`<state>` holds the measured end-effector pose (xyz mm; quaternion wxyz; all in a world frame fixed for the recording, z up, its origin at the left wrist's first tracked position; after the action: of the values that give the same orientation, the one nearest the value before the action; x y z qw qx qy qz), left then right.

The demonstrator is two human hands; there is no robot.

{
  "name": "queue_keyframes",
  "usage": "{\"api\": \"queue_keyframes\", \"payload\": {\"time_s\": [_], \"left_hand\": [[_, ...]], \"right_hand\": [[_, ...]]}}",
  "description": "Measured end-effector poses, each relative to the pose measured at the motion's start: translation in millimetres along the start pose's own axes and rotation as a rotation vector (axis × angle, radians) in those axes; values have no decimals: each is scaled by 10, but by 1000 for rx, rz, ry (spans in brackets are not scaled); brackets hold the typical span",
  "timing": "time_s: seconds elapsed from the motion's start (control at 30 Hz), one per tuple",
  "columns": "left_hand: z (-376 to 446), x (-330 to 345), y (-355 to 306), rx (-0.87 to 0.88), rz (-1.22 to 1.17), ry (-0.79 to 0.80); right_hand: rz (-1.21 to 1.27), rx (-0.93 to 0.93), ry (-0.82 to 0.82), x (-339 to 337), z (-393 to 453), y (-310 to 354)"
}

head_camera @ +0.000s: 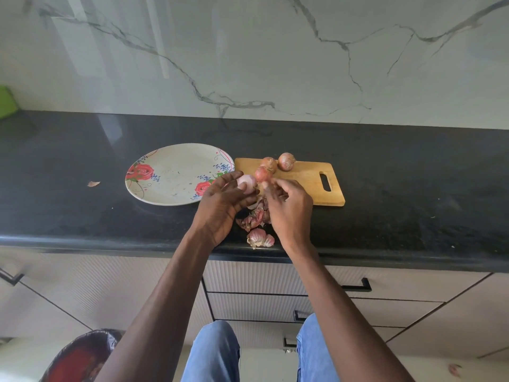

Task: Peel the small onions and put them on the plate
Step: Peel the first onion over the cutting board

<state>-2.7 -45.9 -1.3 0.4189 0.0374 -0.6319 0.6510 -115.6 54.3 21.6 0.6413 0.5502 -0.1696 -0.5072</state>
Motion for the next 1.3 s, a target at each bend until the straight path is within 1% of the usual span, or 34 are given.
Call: {"api": "queue_keyframes", "payload": {"time_s": [0.1,0.23,0.33,0.43,0.57,0.73,0.83,0.93,1.03,1.2,1.3], "left_hand": [[-18,44,-10,6,11,55],[-27,74,-10,9,27,62],[-32,79,-11,29,59,41],[-34,104,0,25,84,64],[-38,101,7,9,121,90],[-34,78,17,-16,82,41],[-57,107,6,-43,54,58],[-75,128,-3,-60,28,70],[-64,114,7,-61,41,66],[-61,138,6,-23,84,117],[-44,115,5,10,54,59]], "right_hand": [[30,-66,94,46,-18,71],[18,-133,64,30,-12,96],[-51,-216,13,56,-60,139],[-74,-220,-29,77,-58,131],[-10,-121,-31,35,-16,83],[141,129,104,59,64,-81],[187,215,127,77,81,-148],[220,259,124,65,83,-155],[309,308,123,46,98,-187],[431,318,256,103,100,-164],[542,395,264,89,102,-191]]}}
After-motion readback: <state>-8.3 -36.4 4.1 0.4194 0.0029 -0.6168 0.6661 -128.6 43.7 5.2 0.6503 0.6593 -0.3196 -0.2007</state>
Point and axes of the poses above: each hand's wrist, its own z-axis towards the middle knuckle, its own x-axis out of the palm, y = z × x, the point moved 5 cm from there along z, towards the middle knuckle, and after that the axes turned 13 degrees about x, right-handed, at the moved point
